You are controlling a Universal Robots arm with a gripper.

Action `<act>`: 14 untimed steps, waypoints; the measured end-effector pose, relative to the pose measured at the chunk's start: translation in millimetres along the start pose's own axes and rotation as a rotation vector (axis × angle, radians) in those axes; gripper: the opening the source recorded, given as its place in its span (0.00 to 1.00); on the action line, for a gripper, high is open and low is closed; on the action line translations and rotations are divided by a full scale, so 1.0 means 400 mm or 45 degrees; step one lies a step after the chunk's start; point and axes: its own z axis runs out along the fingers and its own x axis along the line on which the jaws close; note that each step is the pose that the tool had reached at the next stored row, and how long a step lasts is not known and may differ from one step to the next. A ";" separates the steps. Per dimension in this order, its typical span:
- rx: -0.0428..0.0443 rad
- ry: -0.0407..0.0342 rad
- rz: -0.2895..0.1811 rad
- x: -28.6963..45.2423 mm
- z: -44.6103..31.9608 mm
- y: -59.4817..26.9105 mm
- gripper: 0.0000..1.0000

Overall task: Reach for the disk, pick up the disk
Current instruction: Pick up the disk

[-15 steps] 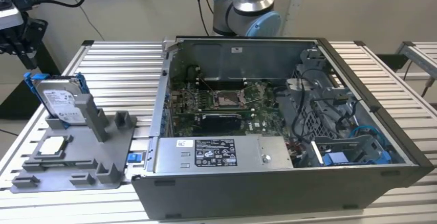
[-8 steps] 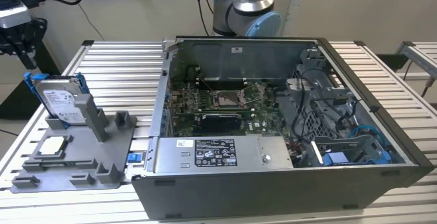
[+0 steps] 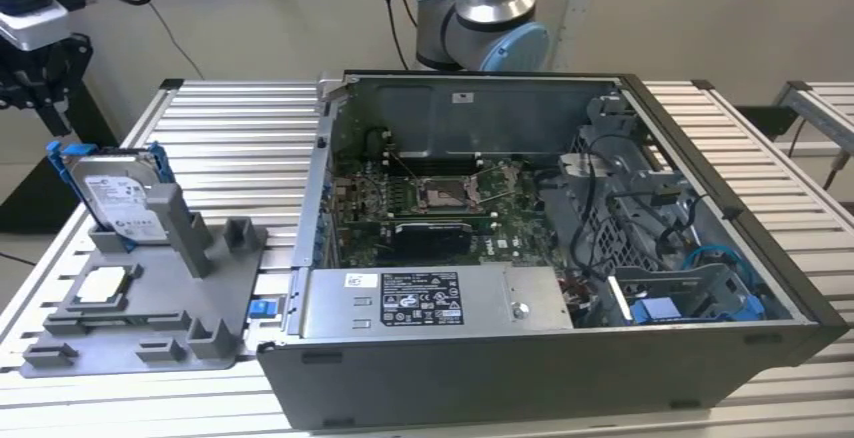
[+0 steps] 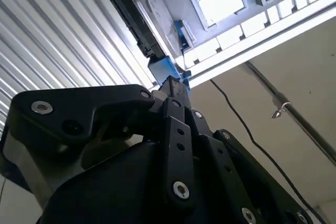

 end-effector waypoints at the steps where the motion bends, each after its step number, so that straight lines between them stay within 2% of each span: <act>1: 0.000 0.0007 -0.024 0.000 0.000 0.000 0.00; 14: 0.000 0.0109 -0.326 0.000 0.000 0.000 0.00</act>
